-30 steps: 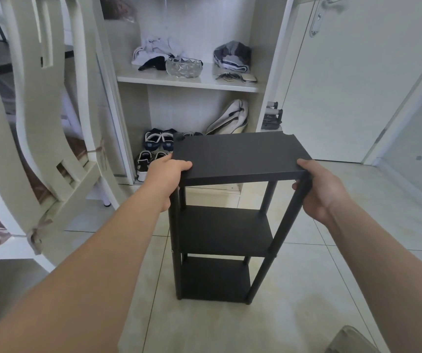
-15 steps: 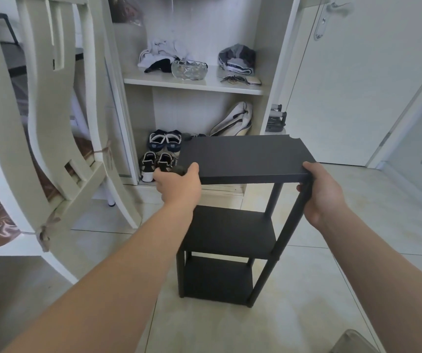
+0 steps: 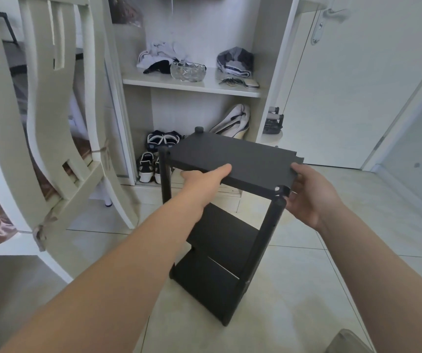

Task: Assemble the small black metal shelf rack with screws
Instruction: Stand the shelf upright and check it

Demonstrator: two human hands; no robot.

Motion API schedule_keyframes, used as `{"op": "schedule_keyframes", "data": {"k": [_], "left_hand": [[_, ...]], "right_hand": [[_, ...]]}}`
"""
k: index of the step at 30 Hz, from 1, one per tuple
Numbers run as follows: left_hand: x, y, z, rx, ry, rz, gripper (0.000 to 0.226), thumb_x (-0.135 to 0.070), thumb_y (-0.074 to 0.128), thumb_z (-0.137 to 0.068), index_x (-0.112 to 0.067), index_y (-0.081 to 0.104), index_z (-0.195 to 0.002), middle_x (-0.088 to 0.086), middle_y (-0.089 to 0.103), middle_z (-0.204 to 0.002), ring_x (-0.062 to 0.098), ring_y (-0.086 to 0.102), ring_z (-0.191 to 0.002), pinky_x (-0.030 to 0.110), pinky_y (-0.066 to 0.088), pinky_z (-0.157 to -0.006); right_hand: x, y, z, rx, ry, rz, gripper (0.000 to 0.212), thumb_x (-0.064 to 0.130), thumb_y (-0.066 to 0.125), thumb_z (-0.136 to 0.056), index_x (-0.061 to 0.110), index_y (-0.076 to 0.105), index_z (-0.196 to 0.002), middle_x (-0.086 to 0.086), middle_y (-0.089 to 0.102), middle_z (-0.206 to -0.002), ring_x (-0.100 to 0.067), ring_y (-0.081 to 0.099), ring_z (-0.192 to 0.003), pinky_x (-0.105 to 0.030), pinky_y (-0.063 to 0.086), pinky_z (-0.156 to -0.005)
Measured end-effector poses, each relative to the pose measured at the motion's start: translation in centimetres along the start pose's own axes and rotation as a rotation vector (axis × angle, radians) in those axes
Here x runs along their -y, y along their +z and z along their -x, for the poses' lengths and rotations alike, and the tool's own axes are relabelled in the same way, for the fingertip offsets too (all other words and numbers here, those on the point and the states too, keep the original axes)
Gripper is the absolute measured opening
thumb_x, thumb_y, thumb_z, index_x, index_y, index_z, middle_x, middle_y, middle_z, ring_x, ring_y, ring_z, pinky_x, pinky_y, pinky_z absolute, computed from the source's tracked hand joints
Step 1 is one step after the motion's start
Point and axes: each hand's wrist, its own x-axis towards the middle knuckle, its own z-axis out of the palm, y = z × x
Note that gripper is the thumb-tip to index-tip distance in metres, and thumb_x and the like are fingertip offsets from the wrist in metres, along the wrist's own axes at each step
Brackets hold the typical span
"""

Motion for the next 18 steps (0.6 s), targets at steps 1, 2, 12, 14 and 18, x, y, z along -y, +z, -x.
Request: {"op": "schedule_keyframes", "data": {"k": [1, 2, 12, 14, 18], "left_hand": [[-0.1, 0.0, 0.1, 0.023, -0.005, -0.005, 0.098, -0.055, 0.073, -0.081, -0.013, 0.021, -0.153, 0.001, 0.042, -0.145, 0.027, 0.042, -0.132, 0.045, 0.036, -0.11], [-0.3, -0.3, 0.0, 0.047, -0.007, -0.008, 0.095, -0.056, 0.072, -0.083, -0.013, 0.024, -0.153, 0.002, 0.042, -0.146, 0.028, 0.042, -0.134, 0.047, 0.036, -0.112], [-0.7, -1.4, 0.8, 0.111, 0.025, -0.066, 0.048, -0.061, 0.059, -0.089, -0.025, 0.059, -0.121, -0.002, 0.07, -0.107, 0.025, 0.067, -0.101, 0.045, 0.05, -0.092], [-0.2, -0.5, 2.0, 0.397, -0.097, -0.131, 0.06, -0.072, 0.059, -0.081, -0.026, 0.06, -0.121, 0.003, 0.076, -0.105, 0.026, 0.072, -0.098, 0.044, 0.05, -0.088], [0.5, 1.2, 2.8, 0.437, -0.023, -0.044, 0.046, -0.06, 0.058, -0.091, -0.02, 0.063, -0.113, 0.008, 0.077, -0.092, 0.026, 0.076, -0.088, 0.04, 0.057, -0.087]], "right_hand": [[-0.1, 0.1, -0.1, 0.0, 0.005, -0.015, 0.019, 0.028, 0.058, -0.099, 0.015, 0.063, -0.112, -0.003, 0.06, -0.083, -0.016, 0.054, -0.054, -0.024, 0.047, -0.053], [-0.2, 0.1, -0.2, -0.001, 0.017, -0.007, 0.017, 0.028, 0.058, -0.098, 0.016, 0.06, -0.109, -0.001, 0.056, -0.078, -0.013, 0.048, -0.05, -0.021, 0.044, -0.049], [1.3, -1.2, 0.3, -0.2, -0.094, 0.59, 0.061, 0.069, 0.067, -0.081, 0.008, 0.064, -0.079, -0.001, 0.065, -0.06, -0.016, 0.052, -0.046, -0.023, 0.039, -0.046], [0.9, -1.6, -0.6, -0.337, -0.234, 0.564, 0.061, 0.066, 0.066, -0.082, 0.006, 0.06, -0.087, -0.002, 0.061, -0.071, -0.019, 0.055, -0.061, -0.028, 0.042, -0.055], [-0.7, -0.5, -1.6, -0.244, -0.328, 0.601, 0.058, 0.064, 0.058, -0.089, 0.021, 0.054, -0.128, 0.006, 0.057, -0.12, -0.019, 0.055, -0.112, -0.034, 0.041, -0.088]]}}
